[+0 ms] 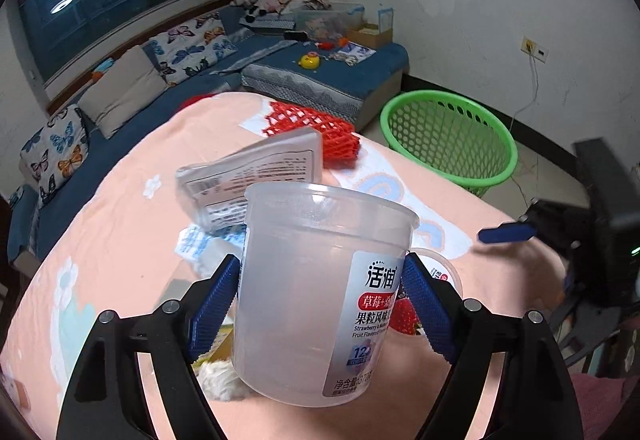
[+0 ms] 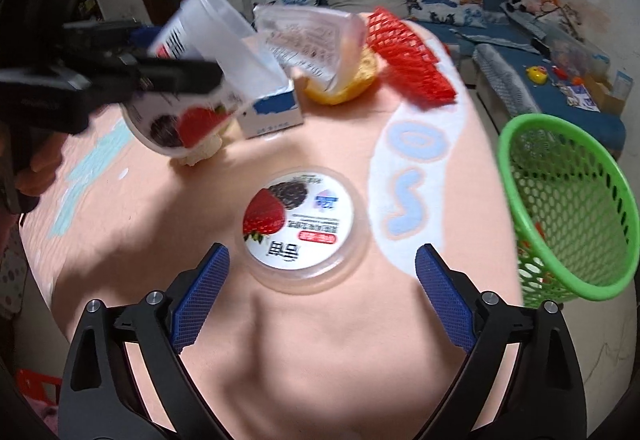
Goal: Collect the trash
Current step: 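Grasp the strawberry-printed yogurt lid with the right tool while the left tool holds the cup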
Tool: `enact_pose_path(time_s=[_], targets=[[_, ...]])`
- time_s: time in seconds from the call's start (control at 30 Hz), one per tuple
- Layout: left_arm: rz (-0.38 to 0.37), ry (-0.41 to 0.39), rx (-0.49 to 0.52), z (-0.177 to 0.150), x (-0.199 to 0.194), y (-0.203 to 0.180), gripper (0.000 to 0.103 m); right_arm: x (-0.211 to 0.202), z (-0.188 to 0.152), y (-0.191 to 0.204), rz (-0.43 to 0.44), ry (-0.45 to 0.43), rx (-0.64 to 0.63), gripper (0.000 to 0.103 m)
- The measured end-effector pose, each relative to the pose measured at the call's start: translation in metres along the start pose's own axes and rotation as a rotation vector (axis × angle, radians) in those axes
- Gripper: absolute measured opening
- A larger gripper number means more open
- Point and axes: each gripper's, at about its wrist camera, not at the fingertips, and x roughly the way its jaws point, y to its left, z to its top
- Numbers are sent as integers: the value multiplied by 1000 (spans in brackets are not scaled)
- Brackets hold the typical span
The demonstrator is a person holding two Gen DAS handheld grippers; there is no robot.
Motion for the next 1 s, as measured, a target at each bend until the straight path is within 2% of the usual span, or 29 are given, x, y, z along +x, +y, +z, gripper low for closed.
enact_pose_path(time_s=[0.1,0.53,0.73,1.0], targets=[[12,-12,-12,-3,-9,4,79,13,4,5,7,28,-7,94],[51,-48,-81,-22,-45,26,79,55,13,19,-65,109,-32,95],[55,-55,-95,-30,-52,27,79,63,13,26,-111,116,-53,95],[56,-51,-111,-37,-50,29,79,59,11,26,-119,103,-57,93]])
